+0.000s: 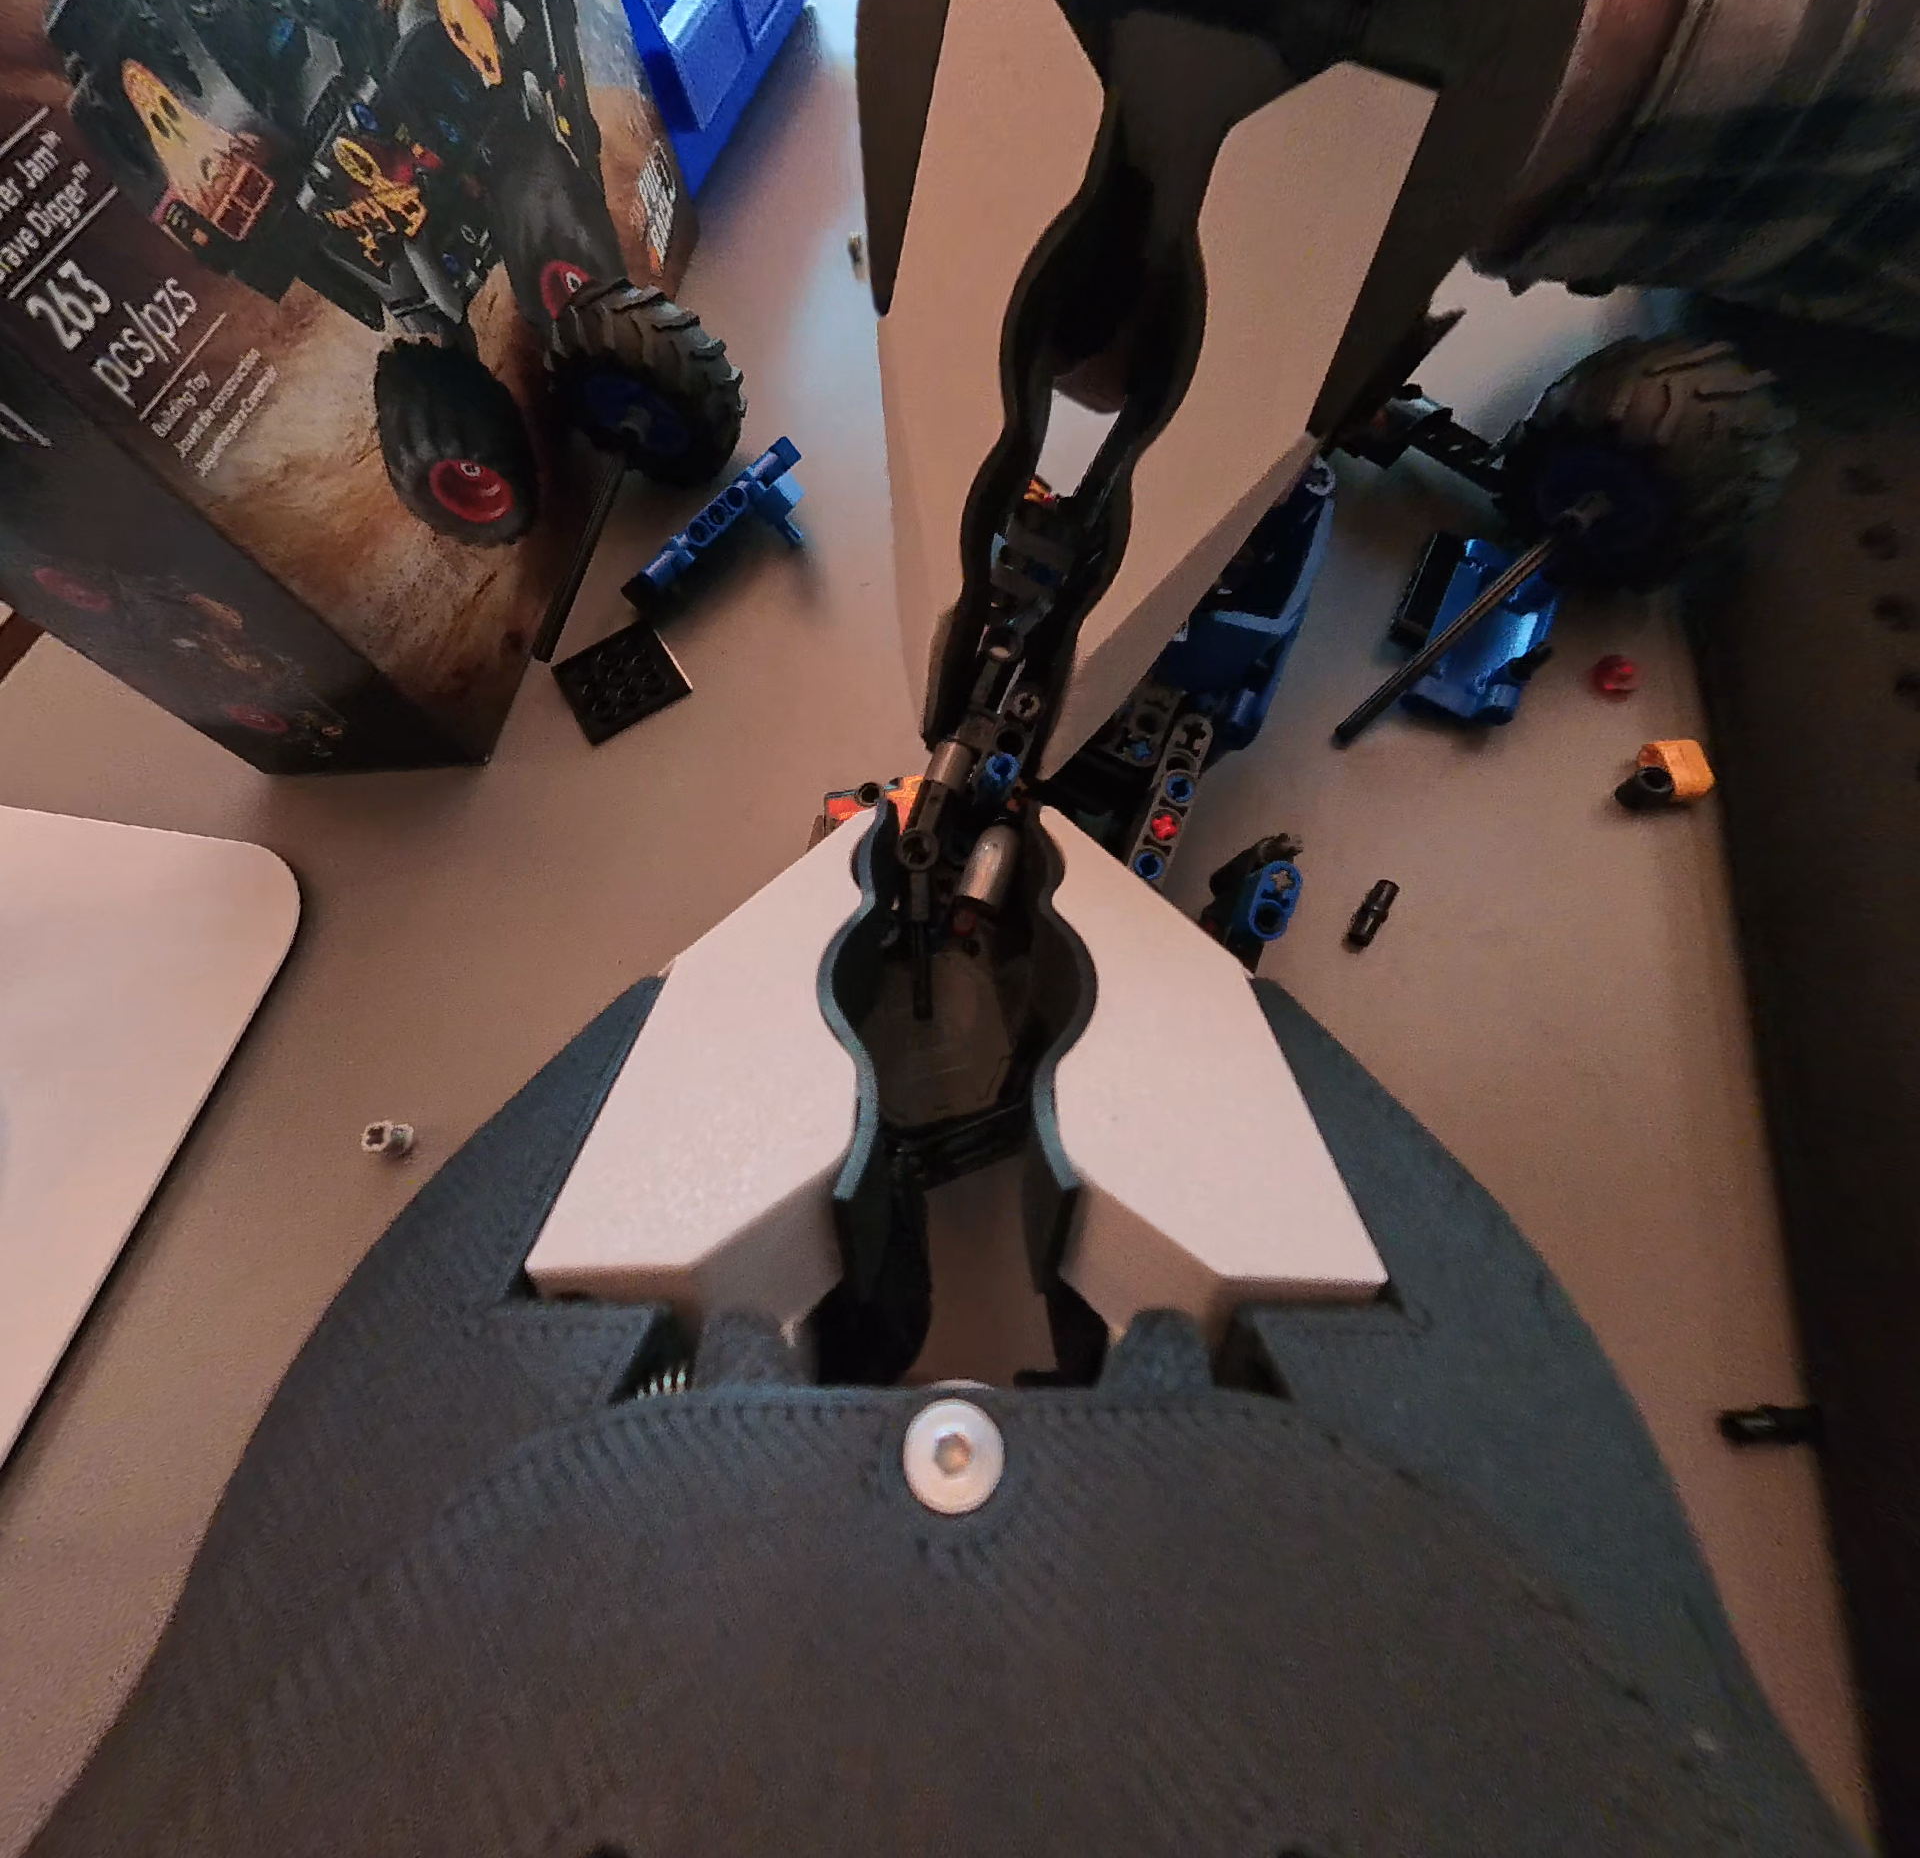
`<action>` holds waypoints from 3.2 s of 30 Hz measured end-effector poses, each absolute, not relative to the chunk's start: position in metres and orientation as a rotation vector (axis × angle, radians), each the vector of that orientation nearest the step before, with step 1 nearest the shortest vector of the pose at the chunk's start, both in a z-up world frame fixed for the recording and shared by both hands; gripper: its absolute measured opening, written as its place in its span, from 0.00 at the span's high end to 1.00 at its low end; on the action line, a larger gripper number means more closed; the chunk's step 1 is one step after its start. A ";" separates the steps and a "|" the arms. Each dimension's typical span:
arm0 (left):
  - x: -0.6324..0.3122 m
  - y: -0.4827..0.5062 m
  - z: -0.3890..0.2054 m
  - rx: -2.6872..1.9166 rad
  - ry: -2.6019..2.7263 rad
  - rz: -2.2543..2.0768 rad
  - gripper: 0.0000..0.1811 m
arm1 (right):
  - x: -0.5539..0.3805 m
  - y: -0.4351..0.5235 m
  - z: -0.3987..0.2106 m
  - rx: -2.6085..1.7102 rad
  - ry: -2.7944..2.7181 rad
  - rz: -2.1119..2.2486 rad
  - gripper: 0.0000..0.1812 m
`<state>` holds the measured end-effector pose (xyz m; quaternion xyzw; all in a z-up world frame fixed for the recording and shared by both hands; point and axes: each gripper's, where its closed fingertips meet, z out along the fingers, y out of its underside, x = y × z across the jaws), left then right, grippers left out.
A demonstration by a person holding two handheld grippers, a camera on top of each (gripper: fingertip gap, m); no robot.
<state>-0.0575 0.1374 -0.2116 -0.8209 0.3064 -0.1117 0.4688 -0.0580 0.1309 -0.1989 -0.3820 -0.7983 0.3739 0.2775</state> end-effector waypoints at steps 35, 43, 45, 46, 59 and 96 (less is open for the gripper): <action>-0.066 0.130 -0.213 -2.061 0.775 -0.269 0.98 | -0.055 0.127 -0.200 -0.993 -2.162 0.999 0.93; -0.063 0.142 -0.202 -1.929 0.615 -0.381 0.99 | -0.055 0.136 -0.193 -1.052 -2.079 1.159 0.94; -0.063 0.143 -0.200 -1.915 0.608 -0.390 0.99 | -0.055 0.137 -0.192 -1.056 -2.079 1.182 0.94; -0.062 0.142 -0.199 -1.909 0.606 -0.397 0.99 | -0.055 0.137 -0.191 -1.052 -2.075 1.193 0.94; -0.112 0.121 -0.163 -1.867 0.652 -0.098 0.98 | -0.036 0.172 -0.186 -1.081 -2.008 1.169 0.93; -0.078 0.128 -0.215 -2.122 0.832 -0.235 0.82 | -0.033 0.139 -0.203 -0.814 -2.284 0.723 0.92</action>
